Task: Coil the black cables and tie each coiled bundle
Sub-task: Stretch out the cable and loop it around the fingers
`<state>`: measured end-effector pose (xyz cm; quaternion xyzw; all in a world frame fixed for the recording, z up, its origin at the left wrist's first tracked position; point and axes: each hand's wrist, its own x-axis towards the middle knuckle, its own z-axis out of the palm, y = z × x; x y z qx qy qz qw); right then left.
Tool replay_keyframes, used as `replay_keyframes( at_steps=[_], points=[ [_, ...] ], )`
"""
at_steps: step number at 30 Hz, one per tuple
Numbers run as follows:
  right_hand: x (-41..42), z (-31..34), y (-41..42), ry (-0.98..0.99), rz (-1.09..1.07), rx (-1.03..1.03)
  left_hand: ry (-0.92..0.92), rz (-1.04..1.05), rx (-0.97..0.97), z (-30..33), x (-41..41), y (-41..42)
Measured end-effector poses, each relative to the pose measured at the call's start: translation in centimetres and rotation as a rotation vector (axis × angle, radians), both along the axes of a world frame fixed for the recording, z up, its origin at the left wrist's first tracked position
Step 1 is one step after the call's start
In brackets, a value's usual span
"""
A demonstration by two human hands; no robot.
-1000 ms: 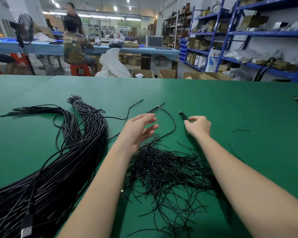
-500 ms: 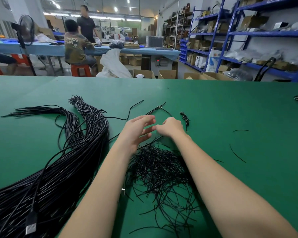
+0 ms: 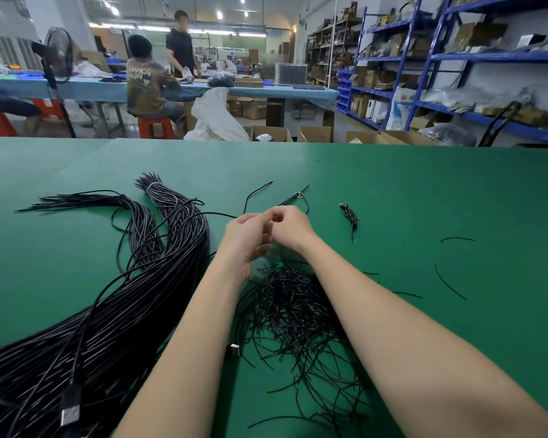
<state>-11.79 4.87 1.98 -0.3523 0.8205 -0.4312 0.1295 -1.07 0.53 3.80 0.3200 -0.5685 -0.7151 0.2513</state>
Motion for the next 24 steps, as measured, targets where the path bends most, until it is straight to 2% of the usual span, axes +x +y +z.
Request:
replay_keyframes(
  at_steps=[2, 5, 8, 12, 15, 17, 19, 22, 24],
  points=[
    [-0.2, 0.5, 0.5, 0.070, 0.004, 0.033, -0.007, 0.001, -0.034, 0.0, -0.1, 0.1],
    [-0.2, 0.9, 0.7, 0.253, 0.142, 0.284, -0.032, 0.020, -0.059, 0.0, -0.2, 0.4],
    [0.1, 0.4, 0.5, 0.341, 0.176, 0.479, -0.042, 0.012, -0.033, -0.1, -0.1, 0.5],
    [0.4, 0.1, 0.3, 0.453, 0.084, 0.447, -0.056, 0.004, -0.053, 0.0, -0.1, 0.3],
    [0.5, -0.2, -0.1, 0.464, 0.102, 0.376, -0.057, 0.016, -0.085, 0.0, -0.1, 0.2],
    [0.7, -0.3, -0.2, 0.457, 0.151, 0.405, -0.049, 0.029, -0.078, -0.1, -0.1, 0.1],
    [0.9, -0.6, -0.5, 0.530, 0.175, 0.461, -0.054, 0.038, -0.088, -0.2, -0.2, 0.0],
    [1.1, -0.5, -0.8, 0.635, 0.145, 0.501, -0.070, 0.054, -0.132, -0.2, -0.4, 0.0],
    [0.8, -0.4, -0.7, 0.635, 0.106, 0.495, -0.076, 0.066, -0.156, -0.2, -0.4, -0.1]
  ],
)
